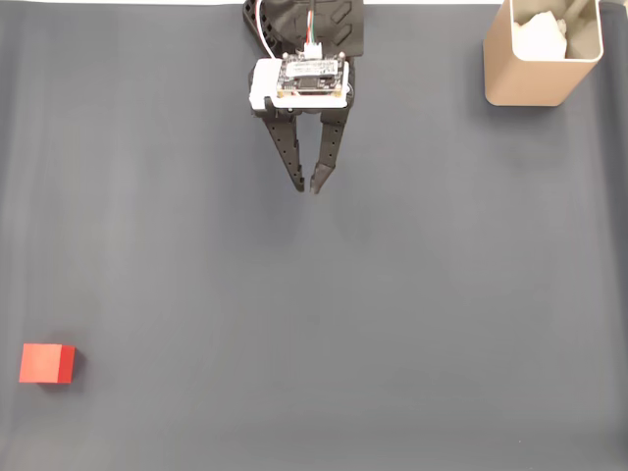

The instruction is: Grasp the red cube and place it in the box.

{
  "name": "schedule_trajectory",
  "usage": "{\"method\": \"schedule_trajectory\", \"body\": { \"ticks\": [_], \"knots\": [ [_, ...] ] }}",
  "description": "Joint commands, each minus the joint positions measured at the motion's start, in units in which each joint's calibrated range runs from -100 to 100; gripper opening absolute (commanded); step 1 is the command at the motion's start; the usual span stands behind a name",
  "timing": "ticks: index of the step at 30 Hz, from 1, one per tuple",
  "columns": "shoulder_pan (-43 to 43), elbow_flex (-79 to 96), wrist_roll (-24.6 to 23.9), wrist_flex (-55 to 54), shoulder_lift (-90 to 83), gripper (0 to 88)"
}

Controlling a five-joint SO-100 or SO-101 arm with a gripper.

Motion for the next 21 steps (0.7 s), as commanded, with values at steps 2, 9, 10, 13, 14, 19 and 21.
{"method": "schedule_trajectory", "body": {
  "ticks": [2,9,10,13,14,19,21],
  "knots": [
    [1.7,-13.8,0.6,1.5,9.0,0.3],
    [5.4,-27.7,1.5,5.1,21.2,0.6],
    [6.1,-29.8,1.6,5.6,23.1,0.6],
    [8.3,-36.0,1.9,7.4,28.6,0.6],
    [9.0,-38.1,2.0,7.9,30.4,0.6],
    [12.6,-49.7,2.3,10.3,39.5,0.8],
    [13.9,-54.3,2.4,11.6,42.9,0.9]
  ]
}}
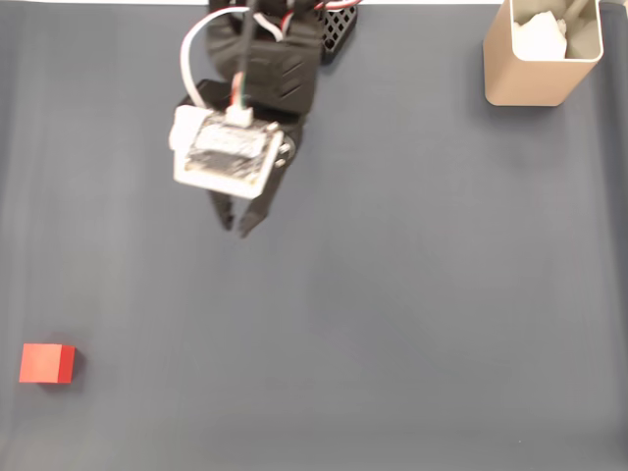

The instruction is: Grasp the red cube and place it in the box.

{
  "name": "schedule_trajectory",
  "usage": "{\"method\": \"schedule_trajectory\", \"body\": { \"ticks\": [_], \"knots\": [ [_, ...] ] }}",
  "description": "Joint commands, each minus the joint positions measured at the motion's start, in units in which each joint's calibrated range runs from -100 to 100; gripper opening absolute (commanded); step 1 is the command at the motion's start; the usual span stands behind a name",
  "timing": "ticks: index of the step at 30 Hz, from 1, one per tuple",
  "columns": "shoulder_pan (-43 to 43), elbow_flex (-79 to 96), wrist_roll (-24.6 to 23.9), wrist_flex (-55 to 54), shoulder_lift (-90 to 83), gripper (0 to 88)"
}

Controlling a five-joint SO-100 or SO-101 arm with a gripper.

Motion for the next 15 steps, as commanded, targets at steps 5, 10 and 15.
{"method": "schedule_trajectory", "body": {
  "ticks": [5,10,15],
  "knots": [
    [5.8,-19.3,1.2,3.8,12.2,1.0],
    [9.5,-28.0,2.2,3.9,20.5,1.2],
    [11.8,-35.1,2.4,4.0,26.8,1.6]
  ]
}}
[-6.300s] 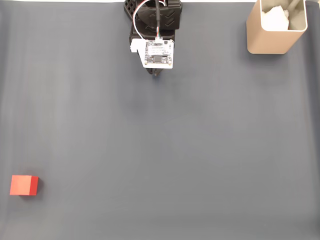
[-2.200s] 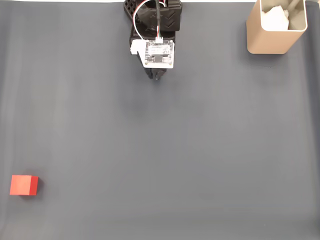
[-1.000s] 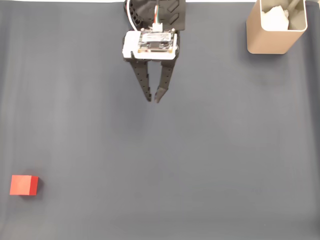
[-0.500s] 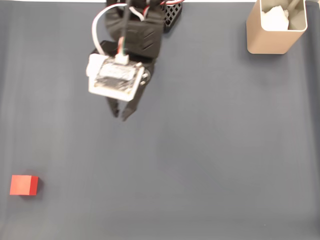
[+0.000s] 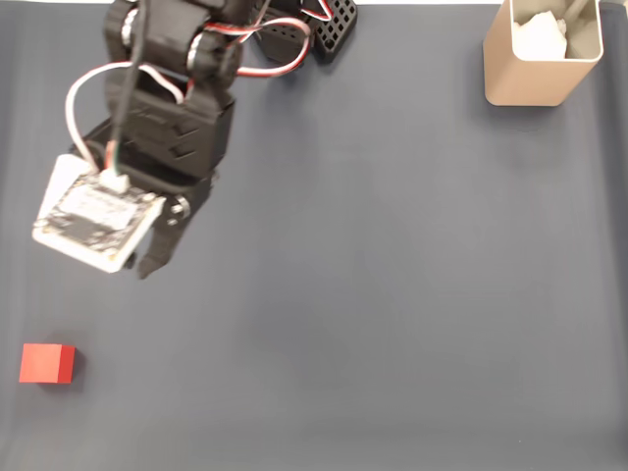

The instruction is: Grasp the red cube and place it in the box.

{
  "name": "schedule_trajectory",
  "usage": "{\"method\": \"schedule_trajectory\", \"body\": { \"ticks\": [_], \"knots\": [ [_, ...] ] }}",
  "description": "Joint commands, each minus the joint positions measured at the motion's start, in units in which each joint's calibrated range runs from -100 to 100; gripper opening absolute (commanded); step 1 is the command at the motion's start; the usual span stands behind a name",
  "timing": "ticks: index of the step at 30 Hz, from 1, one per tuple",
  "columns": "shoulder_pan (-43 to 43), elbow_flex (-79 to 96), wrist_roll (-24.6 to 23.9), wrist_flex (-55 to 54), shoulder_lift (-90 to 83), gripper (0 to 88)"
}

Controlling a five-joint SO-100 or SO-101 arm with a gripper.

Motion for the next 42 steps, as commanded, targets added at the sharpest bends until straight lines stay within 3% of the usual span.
{"method": "schedule_trajectory", "body": {
  "ticks": [1,14,42],
  "knots": [
    [2.2,-8.6,0.4,0.6,4.2,1.7],
    [7.3,-29.1,0.9,1.1,22.9,3.9],
    [13.1,-58.7,1.3,1.0,52.5,23.0]
  ]
}}
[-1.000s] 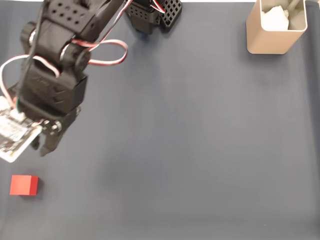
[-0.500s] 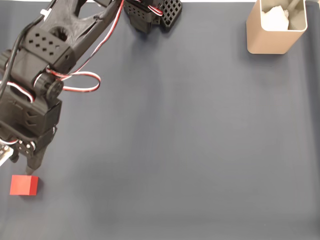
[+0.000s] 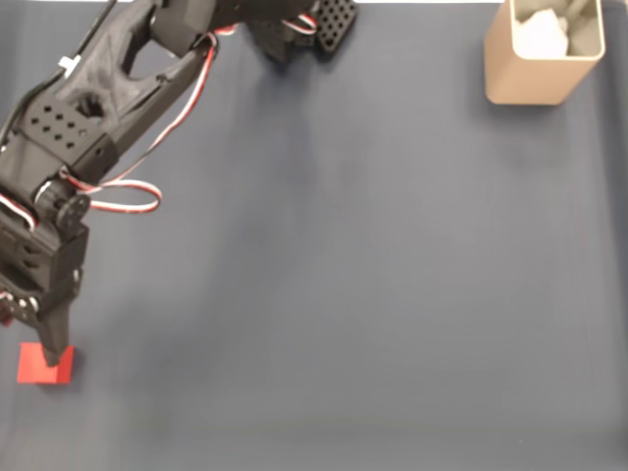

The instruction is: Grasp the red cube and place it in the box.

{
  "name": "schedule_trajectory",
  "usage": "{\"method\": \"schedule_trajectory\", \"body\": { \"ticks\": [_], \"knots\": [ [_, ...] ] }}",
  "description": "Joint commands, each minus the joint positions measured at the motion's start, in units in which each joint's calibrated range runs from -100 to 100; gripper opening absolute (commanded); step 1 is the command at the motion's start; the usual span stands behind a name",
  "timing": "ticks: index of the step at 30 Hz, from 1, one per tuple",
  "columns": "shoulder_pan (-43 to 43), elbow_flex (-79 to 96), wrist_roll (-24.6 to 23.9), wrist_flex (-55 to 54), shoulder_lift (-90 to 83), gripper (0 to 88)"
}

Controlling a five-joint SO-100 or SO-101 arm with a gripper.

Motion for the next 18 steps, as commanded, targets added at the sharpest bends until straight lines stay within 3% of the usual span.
{"method": "schedule_trajectory", "body": {
  "ticks": [1,18],
  "knots": [
    [1.4,-5.8,0.2,0.2,1.3,24.2],
    [2.9,-9.8,0.9,0.2,5.6,38.3]
  ]
}}
